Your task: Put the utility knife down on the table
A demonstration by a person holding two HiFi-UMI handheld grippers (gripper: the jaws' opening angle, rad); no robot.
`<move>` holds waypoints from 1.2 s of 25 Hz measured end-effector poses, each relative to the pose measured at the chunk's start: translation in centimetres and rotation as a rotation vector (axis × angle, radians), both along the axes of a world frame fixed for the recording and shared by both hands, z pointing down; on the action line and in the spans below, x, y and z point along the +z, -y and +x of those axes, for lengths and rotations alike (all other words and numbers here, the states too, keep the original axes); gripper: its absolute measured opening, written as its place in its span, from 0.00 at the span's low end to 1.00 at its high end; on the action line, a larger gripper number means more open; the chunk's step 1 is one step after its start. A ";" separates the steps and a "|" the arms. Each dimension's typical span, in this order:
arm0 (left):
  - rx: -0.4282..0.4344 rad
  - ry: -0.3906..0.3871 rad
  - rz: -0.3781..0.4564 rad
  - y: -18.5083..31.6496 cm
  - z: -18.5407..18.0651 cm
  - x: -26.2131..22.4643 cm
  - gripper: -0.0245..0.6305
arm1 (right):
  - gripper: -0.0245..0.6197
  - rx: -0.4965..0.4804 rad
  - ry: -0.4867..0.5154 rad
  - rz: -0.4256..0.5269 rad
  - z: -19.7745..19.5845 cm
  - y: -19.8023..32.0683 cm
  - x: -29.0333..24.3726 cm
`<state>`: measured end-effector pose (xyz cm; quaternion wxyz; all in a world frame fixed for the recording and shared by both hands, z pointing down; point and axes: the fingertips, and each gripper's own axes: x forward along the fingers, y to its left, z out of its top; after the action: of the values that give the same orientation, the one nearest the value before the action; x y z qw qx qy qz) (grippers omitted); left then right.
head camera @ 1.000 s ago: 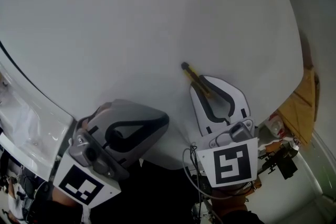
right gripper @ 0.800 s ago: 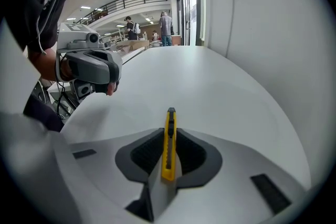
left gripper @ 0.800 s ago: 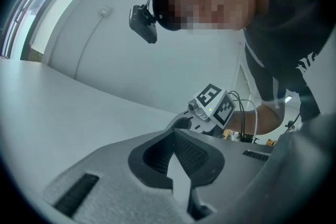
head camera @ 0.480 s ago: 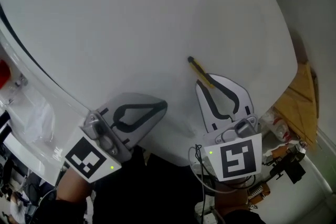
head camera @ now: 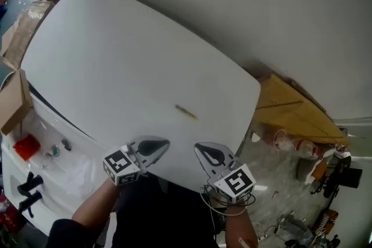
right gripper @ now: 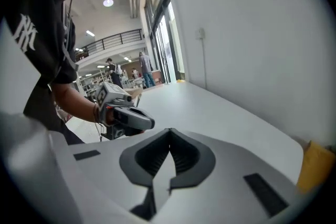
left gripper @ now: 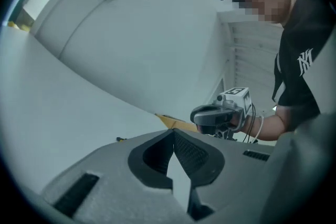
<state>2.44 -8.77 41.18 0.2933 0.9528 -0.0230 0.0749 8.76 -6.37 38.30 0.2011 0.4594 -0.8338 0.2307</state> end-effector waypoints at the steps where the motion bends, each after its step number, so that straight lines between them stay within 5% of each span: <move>1: 0.022 -0.025 0.008 0.3 0.1 -1.6 0.04 | 0.04 0.011 0.043 0.029 -0.5 -0.7 -1.3; 7: -0.041 -0.163 0.044 -1.2 -0.5 -11.1 0.04 | 0.05 0.043 0.371 0.188 -1.6 -5.0 -10.7; 12: 0.007 -0.196 0.080 -8.1 -1.0 -16.8 0.04 | 0.05 -0.133 0.334 0.402 -5.1 -10.1 -19.1; 15: 0.071 -0.181 0.154 -13.6 -0.8 -19.8 0.04 | 0.05 -0.170 0.457 0.487 -5.1 -15.7 -22.4; 18: 0.104 -0.176 0.200 -18.3 -1.1 -22.7 0.04 | 0.05 -0.138 0.625 0.513 -4.2 -21.5 -23.2; 26: 0.288 -0.066 0.343 -30.7 -4.2 -25.6 0.04 | 0.05 -0.177 0.819 0.480 -7.1 -31.0 -21.5; 30: 0.364 -0.123 0.342 -34.9 -5.1 -26.9 0.04 | 0.05 -0.183 0.801 0.538 -8.9 -33.7 -24.0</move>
<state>-2.69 26.17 14.27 0.1103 0.9798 0.1544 0.0633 -0.14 27.36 14.29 -0.2418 0.2953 -0.9126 0.1469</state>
